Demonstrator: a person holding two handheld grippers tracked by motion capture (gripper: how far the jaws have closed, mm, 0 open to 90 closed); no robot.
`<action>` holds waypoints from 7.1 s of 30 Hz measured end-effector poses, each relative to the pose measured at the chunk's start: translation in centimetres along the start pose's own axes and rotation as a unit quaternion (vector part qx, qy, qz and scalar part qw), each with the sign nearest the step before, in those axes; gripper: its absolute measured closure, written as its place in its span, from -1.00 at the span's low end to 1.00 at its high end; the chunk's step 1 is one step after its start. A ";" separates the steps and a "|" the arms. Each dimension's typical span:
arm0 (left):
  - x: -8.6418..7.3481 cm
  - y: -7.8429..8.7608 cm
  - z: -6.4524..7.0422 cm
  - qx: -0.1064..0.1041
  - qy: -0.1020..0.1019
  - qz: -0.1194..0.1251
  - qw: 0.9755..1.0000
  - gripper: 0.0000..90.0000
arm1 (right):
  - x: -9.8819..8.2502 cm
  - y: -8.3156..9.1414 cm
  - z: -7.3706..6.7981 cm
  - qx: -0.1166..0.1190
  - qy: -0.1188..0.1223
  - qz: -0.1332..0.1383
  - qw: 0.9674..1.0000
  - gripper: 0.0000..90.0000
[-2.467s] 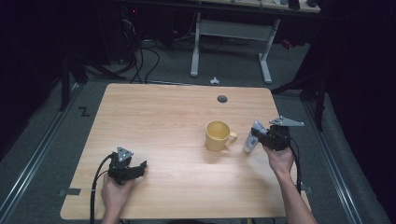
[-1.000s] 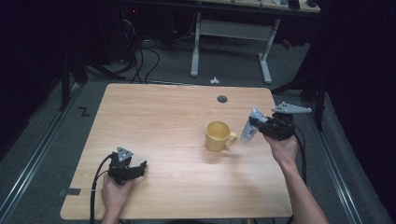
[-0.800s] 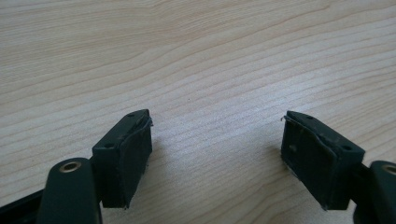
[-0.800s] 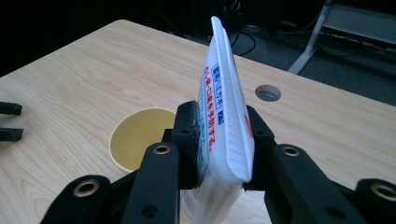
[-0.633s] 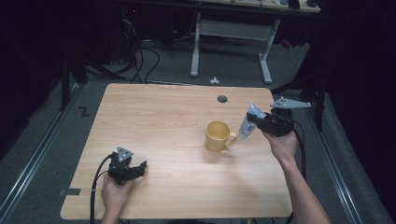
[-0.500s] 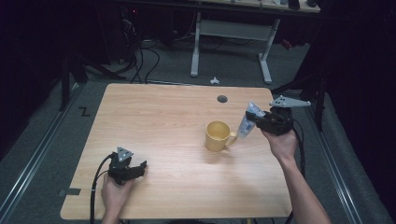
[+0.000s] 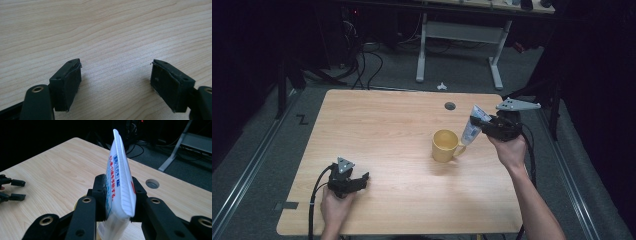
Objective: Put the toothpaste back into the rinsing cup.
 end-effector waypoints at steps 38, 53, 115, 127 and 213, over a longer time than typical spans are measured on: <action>0.0 0.0 0.0 0.000 0.000 0.000 1.000 -0.45 | 1.5 -3.2 -2.5 0.026 0.018 -0.005 1.000 0.61; 0.0 0.0 0.0 0.000 0.000 0.000 1.000 -0.45 | 0.8 -5.1 -3.2 0.024 0.026 -0.021 0.999 0.61; 0.0 0.0 0.0 0.000 0.000 0.000 1.000 -0.45 | -3.0 -9.8 -4.1 0.004 0.021 -0.055 0.998 0.60; 0.0 0.0 0.0 0.000 0.000 0.000 1.000 -0.45 | -3.3 -10.1 -4.1 0.004 0.021 -0.061 0.998 0.59; 0.0 0.0 0.0 0.000 0.000 0.000 1.000 -0.45 | -3.0 -6.9 -2.6 0.000 0.008 -0.042 0.999 0.11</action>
Point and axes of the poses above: each handheld gripper's, and its own axes: y roughly backward along the jaws, x roughly out of its top, z roughly to its right, the point moved 2 cm from there along -y, roughly forward along the jaws, and after that the axes turned 6 degrees about -x, right-handed, at the moved point
